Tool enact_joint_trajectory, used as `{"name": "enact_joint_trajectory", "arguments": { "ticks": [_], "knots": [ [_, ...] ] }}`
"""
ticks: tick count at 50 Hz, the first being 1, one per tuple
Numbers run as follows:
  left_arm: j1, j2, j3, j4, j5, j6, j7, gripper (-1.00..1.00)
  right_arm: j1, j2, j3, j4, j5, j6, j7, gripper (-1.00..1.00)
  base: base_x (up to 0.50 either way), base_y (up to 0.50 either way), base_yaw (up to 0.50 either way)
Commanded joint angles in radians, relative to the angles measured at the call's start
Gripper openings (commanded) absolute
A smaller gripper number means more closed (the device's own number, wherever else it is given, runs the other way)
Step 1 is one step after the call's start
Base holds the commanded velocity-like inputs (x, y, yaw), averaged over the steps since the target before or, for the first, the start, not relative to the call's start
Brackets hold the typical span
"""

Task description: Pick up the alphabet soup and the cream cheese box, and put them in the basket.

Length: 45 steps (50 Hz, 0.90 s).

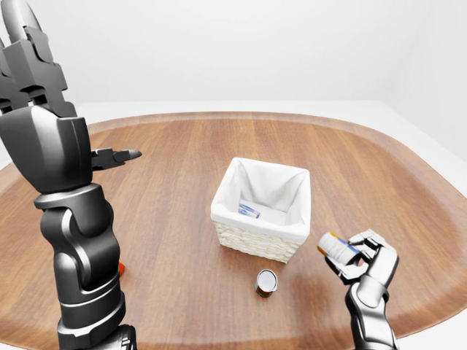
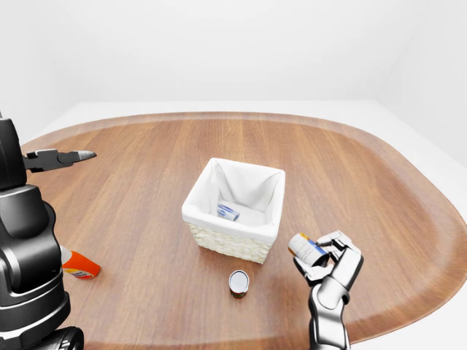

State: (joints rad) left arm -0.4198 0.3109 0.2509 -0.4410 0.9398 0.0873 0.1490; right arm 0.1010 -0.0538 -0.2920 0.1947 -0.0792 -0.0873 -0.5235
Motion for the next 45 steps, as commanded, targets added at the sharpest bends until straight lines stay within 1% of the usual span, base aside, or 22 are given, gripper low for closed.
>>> {"name": "enact_joint_trajectory", "arguments": {
  "ticks": [1, 4, 10, 11, 13, 14, 15, 16, 18, 19, 20, 23, 25, 33, 45],
  "knots": [
    [0.000, -0.001, 0.000, 0.001, 0.000, 0.000, 0.000, 1.00, 0.006, 0.006, -0.009, -0.106, 0.013, 0.000, 0.000, -1.00, 0.00, 0.00, 0.00],
    [0.000, -0.002, 0.000, -0.005, -0.002, 0.000, -0.003, 1.00, -0.001, 0.007, -0.010, -0.131, 0.013, 0.000, 0.000, -1.00, 0.00, 0.00, 0.00],
    [0.000, -0.002, -0.002, 0.003, -0.004, 0.000, 0.001, 1.00, -0.008, 0.011, -0.008, -0.164, 0.012, 0.025, 0.000, -1.00, 0.00, 0.00, 0.00],
    [0.001, -0.002, -0.001, 0.006, -0.004, 0.000, 0.003, 1.00, -0.011, 0.012, -0.006, -0.178, 0.009, 0.040, 0.000, -1.00, 0.00, 0.00, 0.00],
    [0.000, -0.002, -0.001, 0.006, -0.004, 0.000, 0.001, 1.00, -0.019, 0.011, -0.001, -0.183, 0.002, 0.051, 0.000, -1.00, 0.00, 0.00, 0.00],
    [0.000, -0.001, -0.002, 0.006, -0.004, 0.000, 0.001, 1.00, -0.022, 0.011, 0.004, -0.193, -0.004, 0.063, 0.000, -1.00, 0.00, 0.00, 0.00],
    [0.000, -0.001, -0.002, 0.005, -0.003, 0.000, 0.000, 1.00, -0.026, 0.011, 0.008, -0.217, -0.009, 0.085, 0.000, -1.00, 0.00, 0.00, 0.00],
    [-0.001, -0.001, -0.002, 0.005, -0.002, 0.000, -0.001, 1.00, -0.026, 0.013, 0.010, -0.237, -0.012, 0.099, 0.000, -1.00, 0.00, 0.00, 0.00],
    [0.000, -0.002, -0.003, 0.005, -0.002, 0.000, 0.000, 1.00, -0.033, 0.014, 0.010, -0.257, -0.012, 0.119, 0.000, -1.00, 0.00, 0.00, 0.00],
    [-0.002, -0.001, -0.003, 0.003, 0.000, 0.000, -0.005, 1.00, -0.037, 0.015, 0.013, -0.275, -0.012, 0.137, 0.000, -1.00, 0.00, 0.00, 0.00],
    [-0.002, -0.001, -0.003, 0.002, 0.001, 0.000, -0.005, 1.00, -0.037, 0.016, 0.013, -0.277, -0.012, 0.138, 0.000, -1.00, 0.00, 0.00, 0.00],
    [-0.003, -0.001, -0.004, -0.001, 0.004, 0.000, -0.009, 1.00, -0.055, 0.015, 0.015, -0.296, -0.010, 0.169, 0.000, -1.00, 0.00, 0.00, 0.00],
    [-0.003, -0.002, -0.003, 0.003, 0.001, 0.000, -0.004, 1.00, -0.063, 0.012, 0.011, -0.297, -0.004, 0.174, 0.000, -1.00, 0.00, 0.00, 0.00],
    [0.002, -0.003, -0.001, -0.003, -0.003, 0.000, -0.002, 1.00, -0.083, 0.006, 0.010, -0.305, 0.007, 0.175, 0.000, -1.00, 0.00, 0.00, 0.00],
    [-0.002, -0.001, -0.003, -0.002, -0.001, 0.000, -0.002, 1.00, -0.136, -0.002, 0.024, -0.419, 0.004, 0.175, 0.000, -1.00, 0.00, 0.00, 0.00]
  ]
}}
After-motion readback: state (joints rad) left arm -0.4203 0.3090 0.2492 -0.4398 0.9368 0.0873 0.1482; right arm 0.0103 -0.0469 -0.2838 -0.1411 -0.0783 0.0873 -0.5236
